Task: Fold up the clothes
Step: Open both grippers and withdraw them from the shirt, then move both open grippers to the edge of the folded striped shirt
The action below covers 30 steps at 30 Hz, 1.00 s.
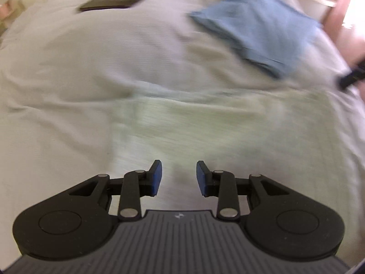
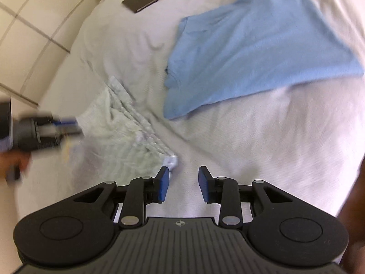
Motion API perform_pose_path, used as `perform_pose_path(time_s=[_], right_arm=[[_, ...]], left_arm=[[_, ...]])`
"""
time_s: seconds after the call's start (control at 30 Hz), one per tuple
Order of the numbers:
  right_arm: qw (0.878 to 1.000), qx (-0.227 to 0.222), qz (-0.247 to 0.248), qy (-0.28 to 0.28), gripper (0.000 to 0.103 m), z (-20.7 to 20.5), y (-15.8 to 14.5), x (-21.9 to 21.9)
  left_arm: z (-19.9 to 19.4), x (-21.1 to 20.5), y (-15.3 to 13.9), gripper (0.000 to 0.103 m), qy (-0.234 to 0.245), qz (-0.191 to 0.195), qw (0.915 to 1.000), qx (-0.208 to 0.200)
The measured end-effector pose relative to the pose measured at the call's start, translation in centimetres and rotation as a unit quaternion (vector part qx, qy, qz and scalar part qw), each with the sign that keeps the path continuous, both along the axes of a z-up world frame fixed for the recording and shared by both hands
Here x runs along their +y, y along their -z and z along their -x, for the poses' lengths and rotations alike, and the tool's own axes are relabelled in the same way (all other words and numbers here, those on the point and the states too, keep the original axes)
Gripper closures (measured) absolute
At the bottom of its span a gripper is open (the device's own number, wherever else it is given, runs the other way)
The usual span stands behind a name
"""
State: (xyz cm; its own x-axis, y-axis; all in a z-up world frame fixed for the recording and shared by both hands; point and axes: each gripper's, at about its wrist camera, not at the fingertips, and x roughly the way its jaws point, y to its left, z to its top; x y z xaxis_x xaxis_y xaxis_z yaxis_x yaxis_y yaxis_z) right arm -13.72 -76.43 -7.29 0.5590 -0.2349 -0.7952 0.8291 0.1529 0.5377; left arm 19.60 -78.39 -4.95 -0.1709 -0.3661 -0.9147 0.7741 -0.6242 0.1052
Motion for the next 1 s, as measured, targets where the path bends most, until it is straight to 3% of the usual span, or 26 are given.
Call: perform_pose_path(time_s=[0.13,0.2,0.4,0.6,0.73,0.9,1.0], right_arm=[[0.999,-0.045,-0.023,0.015,0.07,-1.1,1.4,-0.9],[0.999,-0.026,-0.03,0.002,0.098,-2.4,2.4,-1.6],[1.0,0.006,0.009,-0.024,0.097,-2.9,1.9,-2.0],[0.998,0.047,0.038,-0.019,0.092,-1.9,0.1,-1.5],[0.993,0.042,0.07,-0.086,0.085,-3.1,-1.5,-0.8],[0.984,0.022,0.044,-0.174,0.083,-6.2,-0.9,-0.1],[0.984,0.029,0.013,-0.174,0.081,-6.8,0.0,-0.1]], left_arm=[[2.5,4.7,0.6,0.074,0.018,-0.031,0.9993,0.012],[3.3,6.7,1.2,0.074,0.016,-0.043,0.9989,0.008],[2.9,12.4,0.4,0.075,-0.061,-0.054,0.9967,-0.004],[4.3,16.9,-0.9,0.073,-0.098,-0.06,0.9934,0.003],[5.9,18.4,-0.1,0.067,-0.111,-0.054,0.9924,0.007],[5.3,18.8,2.0,0.068,-0.176,-0.087,0.9799,0.036],[4.3,20.4,1.4,0.068,-0.195,-0.088,0.976,0.037]])
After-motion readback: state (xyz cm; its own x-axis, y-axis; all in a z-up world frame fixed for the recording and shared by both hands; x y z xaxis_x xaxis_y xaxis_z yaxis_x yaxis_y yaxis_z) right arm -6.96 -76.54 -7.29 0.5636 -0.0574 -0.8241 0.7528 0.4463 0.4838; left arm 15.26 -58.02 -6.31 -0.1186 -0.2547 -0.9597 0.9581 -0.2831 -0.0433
